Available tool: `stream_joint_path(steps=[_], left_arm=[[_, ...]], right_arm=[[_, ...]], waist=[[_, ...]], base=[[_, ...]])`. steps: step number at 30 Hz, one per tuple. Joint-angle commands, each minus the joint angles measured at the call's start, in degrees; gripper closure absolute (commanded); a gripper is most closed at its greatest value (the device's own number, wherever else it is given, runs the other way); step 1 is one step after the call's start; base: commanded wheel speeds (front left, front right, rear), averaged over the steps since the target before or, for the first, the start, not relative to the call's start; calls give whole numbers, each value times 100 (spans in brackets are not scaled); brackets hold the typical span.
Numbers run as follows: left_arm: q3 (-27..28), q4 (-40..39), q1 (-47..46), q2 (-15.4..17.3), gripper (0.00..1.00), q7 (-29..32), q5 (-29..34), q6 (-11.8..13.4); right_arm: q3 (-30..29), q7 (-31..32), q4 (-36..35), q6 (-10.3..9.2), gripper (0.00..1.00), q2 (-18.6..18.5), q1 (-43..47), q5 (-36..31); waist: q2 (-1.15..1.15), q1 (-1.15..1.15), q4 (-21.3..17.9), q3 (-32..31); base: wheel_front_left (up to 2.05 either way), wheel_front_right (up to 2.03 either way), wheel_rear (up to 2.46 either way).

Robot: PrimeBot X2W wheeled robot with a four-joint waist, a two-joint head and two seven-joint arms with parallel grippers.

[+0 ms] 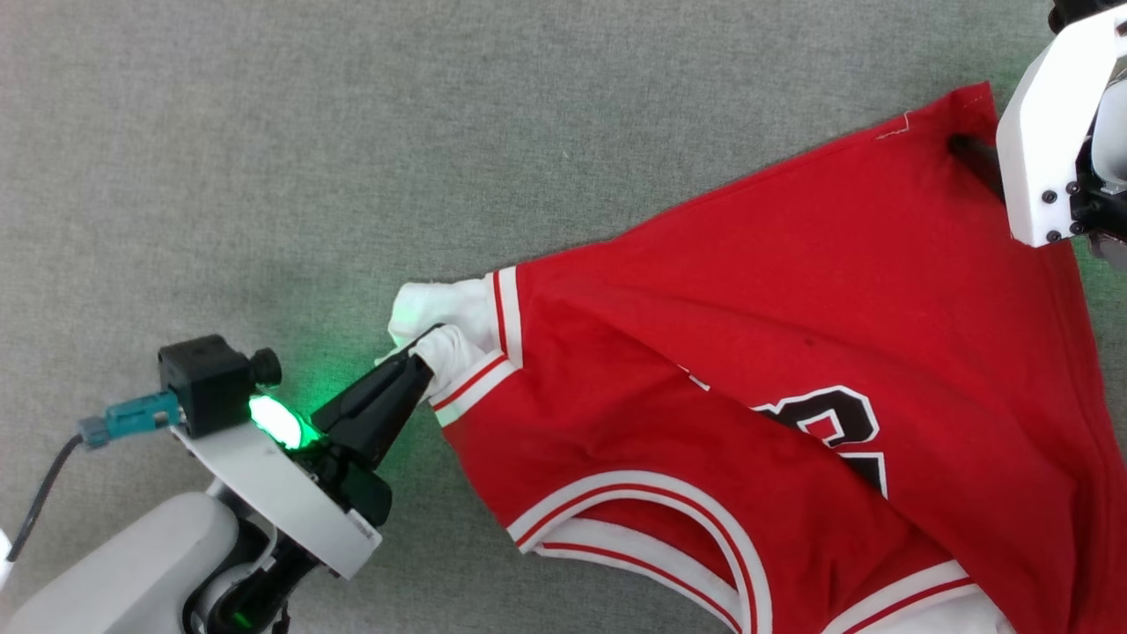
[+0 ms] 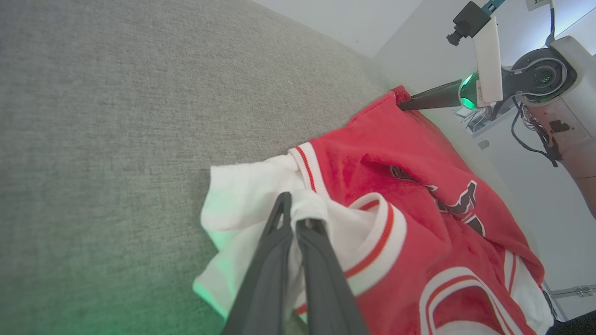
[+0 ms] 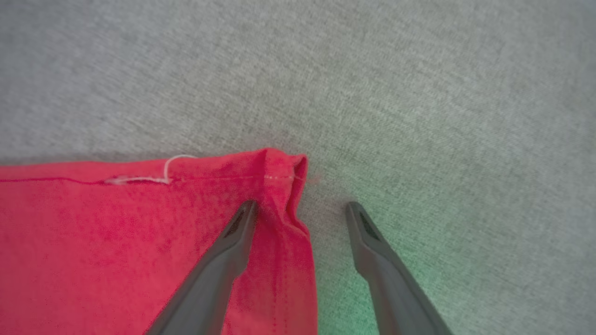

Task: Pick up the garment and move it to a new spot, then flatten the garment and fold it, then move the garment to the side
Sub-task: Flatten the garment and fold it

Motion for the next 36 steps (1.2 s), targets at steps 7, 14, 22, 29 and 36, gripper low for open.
stream_joint_path(steps=[7, 14, 22, 29, 36], left_arm=[[-66, 57, -84, 69, 100, 5, -15, 13], [-260, 78, -814, 305, 100, 15, 3, 13], [-166, 578, -2761, 233, 100, 361, -634, 14], [6, 1955, -4890, -171, 100, 895, -1022, 15], [327, 3478, -6773, -636, 100, 599, -994, 20]], right_arm=[[-75, -622, 259, 1, 100, 84, 309, 20], [-908, -1880, 483, 1, 100, 306, -67, -200], [-2351, -3380, 933, 1, 100, 686, -942, -939], [-3430, -4385, 1296, 0, 100, 1091, -2212, -1590], [-4109, -5421, 1733, -7, 100, 1317, -3540, -2099]], waist=[[0, 0, -115, -250], [0, 0, -249, -529], [0, 0, -456, -605], [0, 0, -699, -294], [0, 0, -876, -26]], base=[[0, 0, 0], [0, 0, 0], [0, 0, 0], [0, 0, 0], [0, 0, 0]])
